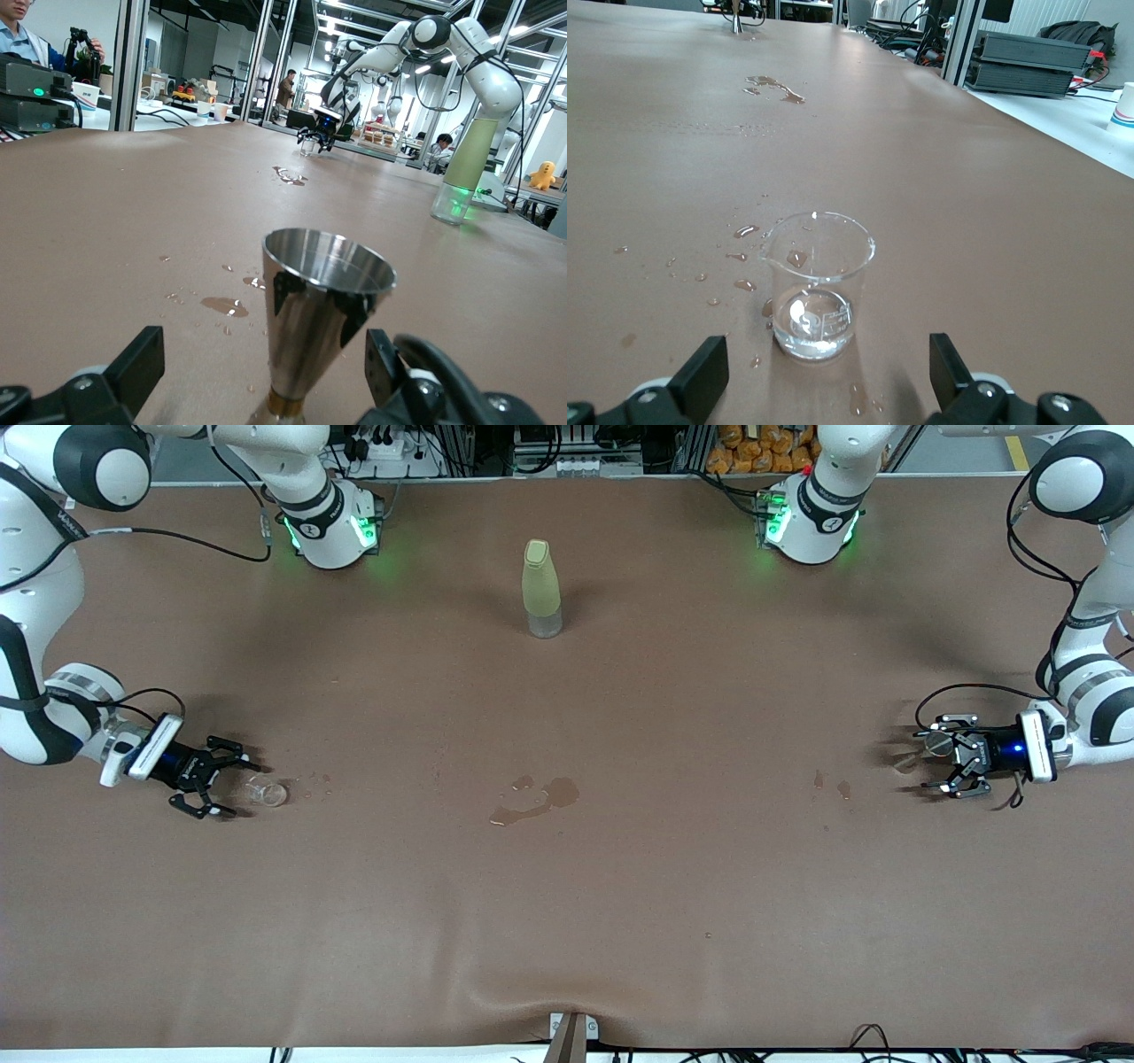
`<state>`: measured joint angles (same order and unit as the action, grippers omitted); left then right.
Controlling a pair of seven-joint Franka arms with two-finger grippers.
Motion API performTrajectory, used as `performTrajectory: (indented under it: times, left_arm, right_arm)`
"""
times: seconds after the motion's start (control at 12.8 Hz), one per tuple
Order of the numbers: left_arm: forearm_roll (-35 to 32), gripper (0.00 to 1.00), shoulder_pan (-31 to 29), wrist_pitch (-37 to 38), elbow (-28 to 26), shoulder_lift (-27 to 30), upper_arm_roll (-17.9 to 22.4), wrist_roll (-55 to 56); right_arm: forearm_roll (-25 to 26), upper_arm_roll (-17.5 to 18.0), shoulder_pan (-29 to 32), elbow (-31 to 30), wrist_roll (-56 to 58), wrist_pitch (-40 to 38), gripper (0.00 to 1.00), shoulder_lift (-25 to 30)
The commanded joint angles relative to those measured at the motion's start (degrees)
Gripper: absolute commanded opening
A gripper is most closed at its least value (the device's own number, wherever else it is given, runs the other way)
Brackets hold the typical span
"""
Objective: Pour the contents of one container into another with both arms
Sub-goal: 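Close the left gripper on the jigger while the right gripper grasps the beaker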
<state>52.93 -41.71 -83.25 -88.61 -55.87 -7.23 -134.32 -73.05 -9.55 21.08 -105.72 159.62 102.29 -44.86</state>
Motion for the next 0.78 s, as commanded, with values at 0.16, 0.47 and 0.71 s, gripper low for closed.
performTrajectory:
  times: [0.16,0.47,0.71]
  left_arm:
    - [1.38,0.93,0.14,2.04,1.33,-0.82,0.11,-3.14]
    - [1.3,0.66,0.14,2.04,1.25,-1.17,0.19,-4.72]
    - [1.03,0.61,-0.03,2.04,1.34,-1.43,0.19,-4.81]
  right_arm:
    - [-3.68,0.58,0.72,0.25,12.64,-3.06,1.0,-2.51]
    - [-5.52,0.85,0.19,0.17,14.4,-3.15,1.0,-3.04]
    - [-7.19,0.94,-0.95,0.17,14.67,-3.15,1.0,-3.65]
